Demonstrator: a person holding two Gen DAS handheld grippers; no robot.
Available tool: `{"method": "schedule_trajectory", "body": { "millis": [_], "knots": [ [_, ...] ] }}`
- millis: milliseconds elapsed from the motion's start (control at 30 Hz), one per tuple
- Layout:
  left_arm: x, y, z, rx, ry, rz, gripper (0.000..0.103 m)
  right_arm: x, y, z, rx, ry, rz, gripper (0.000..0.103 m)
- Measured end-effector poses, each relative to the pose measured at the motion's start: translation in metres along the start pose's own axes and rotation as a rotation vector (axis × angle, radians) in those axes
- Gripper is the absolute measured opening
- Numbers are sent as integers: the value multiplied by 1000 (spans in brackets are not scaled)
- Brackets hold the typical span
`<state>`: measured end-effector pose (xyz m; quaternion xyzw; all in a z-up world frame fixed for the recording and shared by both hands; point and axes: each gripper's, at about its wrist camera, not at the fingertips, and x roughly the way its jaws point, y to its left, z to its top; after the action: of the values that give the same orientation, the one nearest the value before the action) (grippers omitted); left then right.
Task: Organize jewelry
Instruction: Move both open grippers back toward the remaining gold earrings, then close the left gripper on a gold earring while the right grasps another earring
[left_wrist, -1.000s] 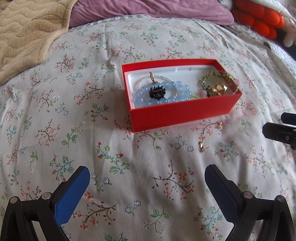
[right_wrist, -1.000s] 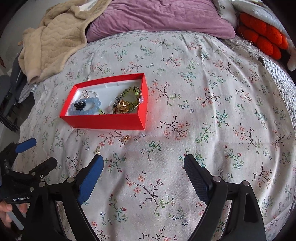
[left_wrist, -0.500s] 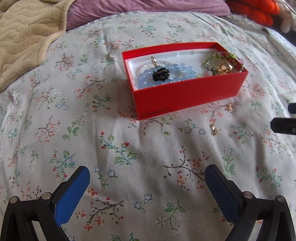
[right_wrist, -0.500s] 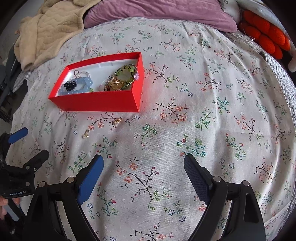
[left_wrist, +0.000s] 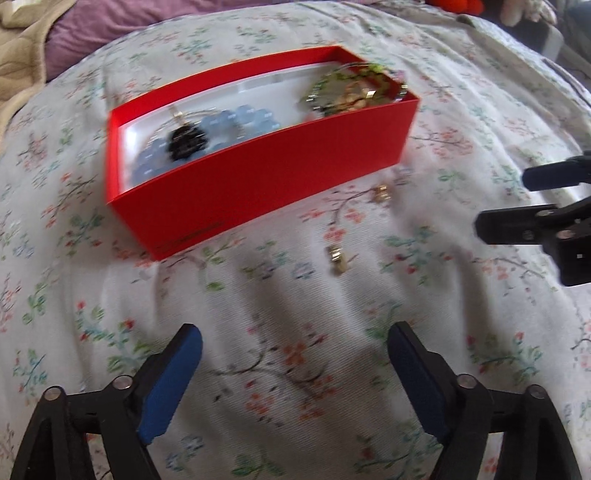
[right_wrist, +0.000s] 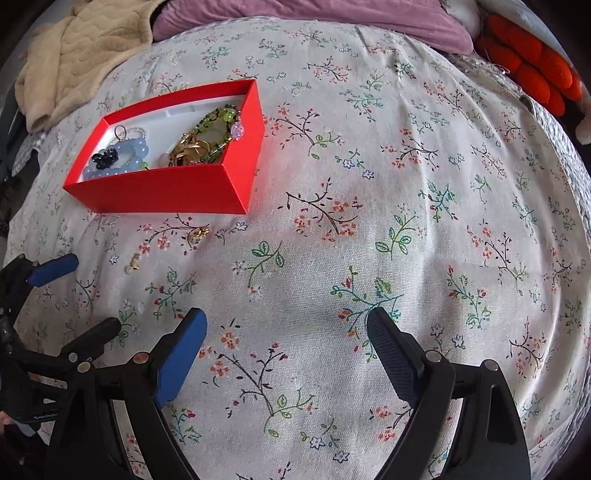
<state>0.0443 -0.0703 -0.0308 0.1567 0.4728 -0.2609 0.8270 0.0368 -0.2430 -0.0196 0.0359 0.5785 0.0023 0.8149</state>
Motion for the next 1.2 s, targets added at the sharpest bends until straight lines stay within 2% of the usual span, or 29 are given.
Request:
{"method": "schedule_trajectory", "body": {
  "millis": [67,133,333,400,467,833,967,1200],
  "knots": [
    [4,-8,4,16,5,-27,72,3,-3,1,10,8,5,90],
    [7,-12,8,16,3,-43,65,6,-5,1,15,12,18,90],
    [13,-15,17,2,-14,-36,51,10,-1,1,-13,-10,64,90],
    [14,-16,18,-2,-20,-30,44,10,3,2,-35,-23,70,90],
    [14,-16,19,1,-25,-30,31,11,4,2,-49,-30,65,90],
    [14,-19,19,28,-38,-39,3,17,8,6,-50,-48,53,90],
    [10,-16,17,12,-40,-37,2,17,10,7,-62,-61,66,90],
    [1,-2,14,-29,-26,18,2,22,27,13,-114,-100,91,90]
  ]
}}
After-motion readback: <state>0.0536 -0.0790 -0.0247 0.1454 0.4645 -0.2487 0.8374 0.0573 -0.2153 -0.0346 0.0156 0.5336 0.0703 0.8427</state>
